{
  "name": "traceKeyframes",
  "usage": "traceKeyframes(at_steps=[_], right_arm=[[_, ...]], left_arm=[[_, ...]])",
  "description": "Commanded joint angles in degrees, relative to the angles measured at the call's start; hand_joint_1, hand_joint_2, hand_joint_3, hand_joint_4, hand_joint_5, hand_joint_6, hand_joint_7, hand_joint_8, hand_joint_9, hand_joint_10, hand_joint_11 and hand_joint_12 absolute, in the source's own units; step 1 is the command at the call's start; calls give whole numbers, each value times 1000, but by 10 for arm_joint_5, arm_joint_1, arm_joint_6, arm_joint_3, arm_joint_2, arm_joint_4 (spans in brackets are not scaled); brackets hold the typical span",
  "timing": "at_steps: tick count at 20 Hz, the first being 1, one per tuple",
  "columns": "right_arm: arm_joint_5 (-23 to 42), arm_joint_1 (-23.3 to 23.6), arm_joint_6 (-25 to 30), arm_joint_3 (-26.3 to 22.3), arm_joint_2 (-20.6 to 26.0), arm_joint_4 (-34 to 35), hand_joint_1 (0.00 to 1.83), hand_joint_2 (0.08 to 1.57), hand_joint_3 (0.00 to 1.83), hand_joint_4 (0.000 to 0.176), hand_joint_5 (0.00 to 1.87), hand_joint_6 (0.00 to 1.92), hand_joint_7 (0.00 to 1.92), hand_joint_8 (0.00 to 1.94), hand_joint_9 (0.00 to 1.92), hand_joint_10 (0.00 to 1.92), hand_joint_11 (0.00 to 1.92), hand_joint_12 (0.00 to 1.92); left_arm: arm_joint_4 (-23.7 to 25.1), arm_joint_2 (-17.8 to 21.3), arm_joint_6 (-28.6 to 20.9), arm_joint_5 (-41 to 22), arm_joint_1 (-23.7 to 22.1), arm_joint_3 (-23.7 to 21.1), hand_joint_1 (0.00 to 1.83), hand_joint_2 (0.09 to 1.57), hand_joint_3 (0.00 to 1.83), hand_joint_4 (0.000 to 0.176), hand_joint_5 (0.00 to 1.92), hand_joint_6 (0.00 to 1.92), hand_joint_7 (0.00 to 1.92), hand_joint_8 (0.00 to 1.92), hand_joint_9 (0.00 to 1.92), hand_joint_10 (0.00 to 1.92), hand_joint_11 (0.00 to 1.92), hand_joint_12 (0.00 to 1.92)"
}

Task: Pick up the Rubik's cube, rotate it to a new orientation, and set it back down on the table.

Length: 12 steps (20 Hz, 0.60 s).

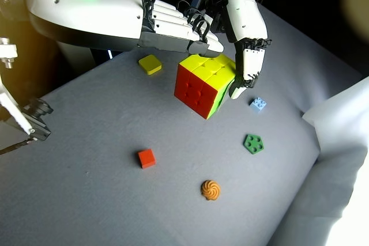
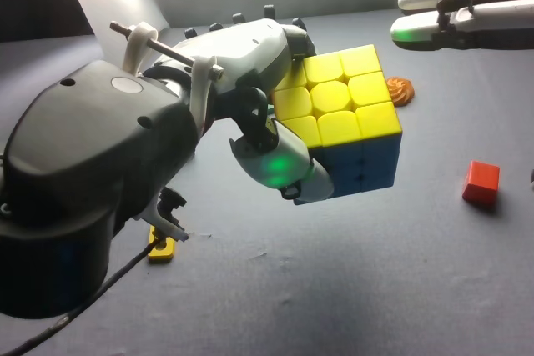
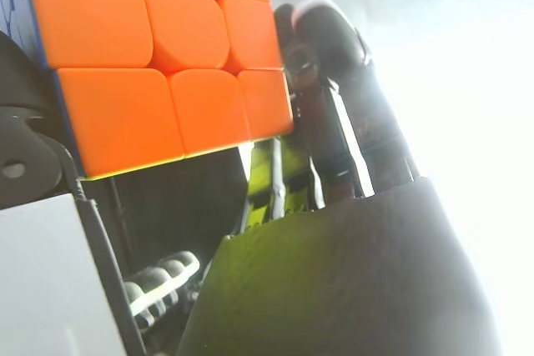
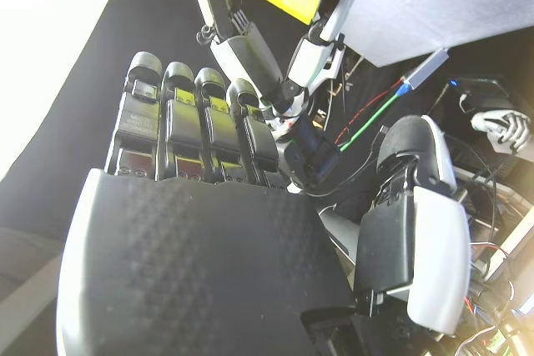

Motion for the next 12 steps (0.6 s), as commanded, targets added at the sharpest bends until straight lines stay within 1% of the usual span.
traceKeyframes(at_steps=[1,2,3,4,5,6,7,8,9,10,11,12], right_arm=[[-1,6,-1,-1,-1,38,376,1020,0,0,122,2,97,2,84,3,0,293],[-1,5,-1,-1,-1,38,391,1081,0,0,170,1,351,0,379,53,12,867],[-1,2,-3,-1,-1,38,513,1100,0,0,269,1,619,34,547,277,85,1256],[-1,0,-5,-1,-1,38,810,1094,0,0,296,0,661,741,597,1132,324,1671],[-1,-1,-7,-1,-2,38,975,1078,0,0,278,0,645,1342,658,1718,537,1871],[-4,-2,-9,-2,-3,38,1024,1086,0,0,245,1,654,1652,712,1880,654,1911],[-7,-3,-13,-2,-4,38,1108,1101,3,0,239,1,758,1883,843,1913,800,1919],[-11,-5,-17,-2,-6,38,1147,1118,6,0,225,1,770,1929,883,1919,856,1921],[-12,-7,-18,-2,-8,38,1197,1142,10,0,242,6,793,1939,948,1921,956,1921],[-13,-9,-20,-2,-10,38,1272,1161,10,0,242,4,740,1940,936,1921,973,1921],[-18,-14,-25,-2,-13,38,1288,1178,12,0,220,3,743,1941,951,1921,1005,1921],[-24,-18,-32,-2,-16,38,1308,1209,51,0,221,3,725,1593,929,1921,990,1921]], left_arm=[[48,3,-7,-13,-12,-2,1231,1140,2,0,970,881,903,1315,744,1544,570,1859],[48,3,-7,-13,-12,-2,1160,1114,0,0,985,977,901,1440,816,1807,730,1909],[48,3,-7,-13,-13,-3,1213,1139,9,0,930,960,911,1363,745,1722,562,1919],[48,2,-7,-13,-14,-3,1202,1142,4,0,892,1102,952,1162,757,1458,468,1757],[48,2,-7,-13,-15,-3,1204,1143,1,0,872,1138,973,1107,783,1348,481,1682],[48,2,-6,-13,-16,-3,1209,1140,0,0,865,1147,995,1061,807,1256,476,1624],[48,2,-6,-13,-16,-3,1209,1135,0,3,876,1212,1006,972,819,1225,476,1624],[48,2,-6,-13,-17,-3,1207,1133,0,7,891,1128,994,1063,822,1348,543,1730],[48,2,-6,-13,-17,-3,1201,1139,2,18,888,1131,968,1102,782,1377,511,1751],[48,3,-6,-13,-17,-3,1203,1139,1,0,965,982,898,1237,736,1426,489,1740],[48,3,-6,-13,-17,-4,1203,1138,0,6,988,966,884,1241,704,1431,447,1730],[48,3,-6,-13,-17,-4,1204,1132,0,28,958,1035,927,1140,733,1319,443,1649]])
